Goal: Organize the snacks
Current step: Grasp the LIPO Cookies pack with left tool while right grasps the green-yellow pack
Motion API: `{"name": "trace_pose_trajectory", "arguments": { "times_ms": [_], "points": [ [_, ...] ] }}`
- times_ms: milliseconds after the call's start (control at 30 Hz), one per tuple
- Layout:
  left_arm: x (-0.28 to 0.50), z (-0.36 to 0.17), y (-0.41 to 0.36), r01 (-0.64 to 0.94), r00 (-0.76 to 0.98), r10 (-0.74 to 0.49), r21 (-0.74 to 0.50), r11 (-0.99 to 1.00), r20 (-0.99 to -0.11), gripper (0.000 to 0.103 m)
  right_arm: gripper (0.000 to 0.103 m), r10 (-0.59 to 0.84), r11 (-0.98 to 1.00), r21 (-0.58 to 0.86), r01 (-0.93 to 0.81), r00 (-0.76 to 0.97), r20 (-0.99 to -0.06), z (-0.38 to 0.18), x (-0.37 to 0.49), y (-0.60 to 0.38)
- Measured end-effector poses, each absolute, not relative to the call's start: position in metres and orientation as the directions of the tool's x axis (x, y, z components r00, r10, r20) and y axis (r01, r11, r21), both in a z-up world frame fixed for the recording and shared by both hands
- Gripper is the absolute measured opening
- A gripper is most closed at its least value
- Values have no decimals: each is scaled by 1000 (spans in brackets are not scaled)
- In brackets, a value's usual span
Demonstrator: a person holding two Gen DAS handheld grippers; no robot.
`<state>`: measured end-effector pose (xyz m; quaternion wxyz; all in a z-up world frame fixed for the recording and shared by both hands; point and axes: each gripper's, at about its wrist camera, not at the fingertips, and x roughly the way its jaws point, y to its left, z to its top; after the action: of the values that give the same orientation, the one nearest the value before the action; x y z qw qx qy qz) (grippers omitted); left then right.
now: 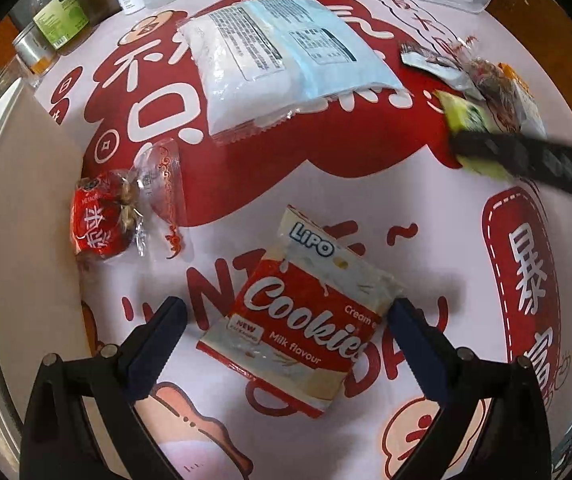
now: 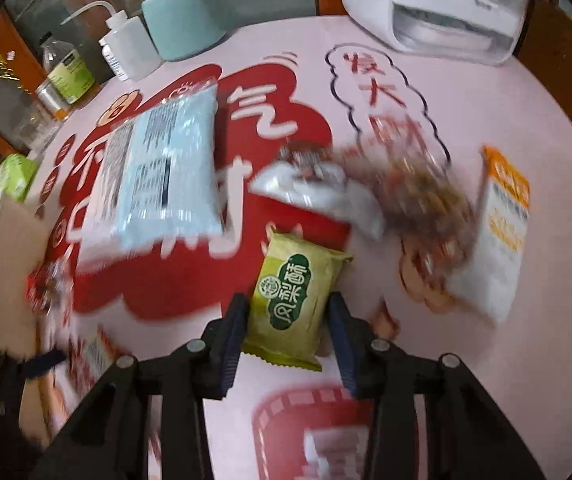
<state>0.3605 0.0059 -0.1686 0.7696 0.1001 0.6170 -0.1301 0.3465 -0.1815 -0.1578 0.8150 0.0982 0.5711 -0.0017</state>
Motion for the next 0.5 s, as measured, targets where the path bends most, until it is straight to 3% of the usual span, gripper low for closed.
{"name": "trace_pose_trajectory", "arguments": {
  "times_ms": [200, 367, 500],
  "points": [
    [357, -166, 3, 322, 211, -79, -7, 947, -974, 97, 40, 183, 964, 237, 120, 347, -920, -149, 293, -198],
    [334, -154, -13, 340, 240, -91, -4, 940, -966, 52, 40, 254, 943, 317, 105, 391, -885, -123, 263, -207],
    [322, -150, -21, 302, 225, -85, -13, 953, -971, 47, 40, 278, 941, 333, 57, 430, -859, -101, 250, -204]
  ]
}}
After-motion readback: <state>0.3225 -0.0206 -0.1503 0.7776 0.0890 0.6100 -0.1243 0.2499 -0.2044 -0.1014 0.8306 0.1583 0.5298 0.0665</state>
